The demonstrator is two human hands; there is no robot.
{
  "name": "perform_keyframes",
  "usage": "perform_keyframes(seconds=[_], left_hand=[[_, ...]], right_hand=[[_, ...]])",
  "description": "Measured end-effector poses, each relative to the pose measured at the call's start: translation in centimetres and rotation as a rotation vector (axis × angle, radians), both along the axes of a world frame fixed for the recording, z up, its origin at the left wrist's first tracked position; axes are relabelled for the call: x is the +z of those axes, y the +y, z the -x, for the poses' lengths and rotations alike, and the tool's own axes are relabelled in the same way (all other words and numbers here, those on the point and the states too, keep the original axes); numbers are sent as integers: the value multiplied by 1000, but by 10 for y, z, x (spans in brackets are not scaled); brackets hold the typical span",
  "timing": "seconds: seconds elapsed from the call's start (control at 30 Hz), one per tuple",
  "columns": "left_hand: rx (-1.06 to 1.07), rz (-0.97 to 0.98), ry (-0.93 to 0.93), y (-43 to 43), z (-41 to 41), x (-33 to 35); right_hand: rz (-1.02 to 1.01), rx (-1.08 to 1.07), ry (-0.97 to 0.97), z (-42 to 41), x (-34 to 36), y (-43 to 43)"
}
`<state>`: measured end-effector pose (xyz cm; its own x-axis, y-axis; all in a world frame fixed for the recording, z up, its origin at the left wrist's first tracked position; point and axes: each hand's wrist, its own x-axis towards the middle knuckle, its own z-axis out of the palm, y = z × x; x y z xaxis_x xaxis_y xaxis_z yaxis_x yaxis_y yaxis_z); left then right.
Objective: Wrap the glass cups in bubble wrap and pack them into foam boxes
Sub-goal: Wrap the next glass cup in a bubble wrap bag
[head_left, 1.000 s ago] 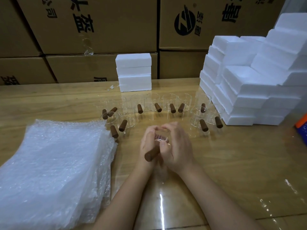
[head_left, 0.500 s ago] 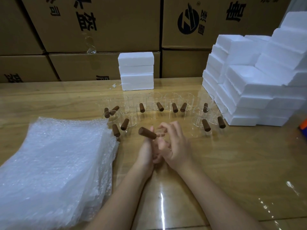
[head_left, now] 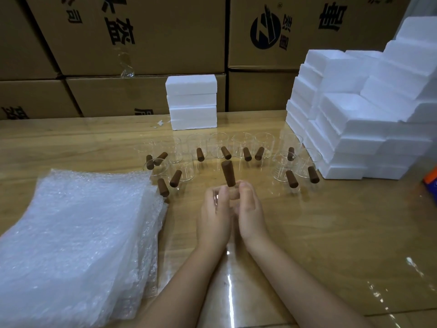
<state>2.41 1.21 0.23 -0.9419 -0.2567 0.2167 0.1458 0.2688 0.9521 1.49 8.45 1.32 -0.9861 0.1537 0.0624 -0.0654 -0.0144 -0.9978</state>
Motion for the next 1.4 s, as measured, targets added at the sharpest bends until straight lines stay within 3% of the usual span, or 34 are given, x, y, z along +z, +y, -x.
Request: perform_keyframes(seconds=[0.07, 0.13, 0.33, 0.47, 0.57, 0.77, 0.93, 1.03, 1.2, 1.3, 1.4], left_hand=[[-12, 137, 3, -1, 0, 0], [-36, 234, 21, -3, 1, 0], [-101, 83, 42, -5, 5, -3], [-256, -157, 32, -7, 9, 1], [-254, -411, -104, -10, 5, 9], [-498, -524, -321, -25, 5, 15], [-674, -642, -473, -28, 4, 16], [-824, -709, -544, -29, 3, 17], [-975, -758, -626, -39, 4, 14], [-1095, -734, -683, -41, 5, 14], [-1132, -644, -693, -39, 6, 13]], right_hand=[[193, 52, -142, 4, 0, 3], [242, 71, -190, 2, -1, 5], [-342, -43, 112, -5, -1, 8], [-520, -85, 325, -8, 1, 7], [-691, -81, 454, -7, 3, 8], [-868, -138, 676, -4, 3, 18], [-692, -79, 697, -3, 1, 29], [-410, 27, 618, -2, -1, 29], [-249, 250, 418, -5, 5, 26], [-122, 229, 367, -2, 7, 31], [-164, 126, 339, 2, 11, 40]])
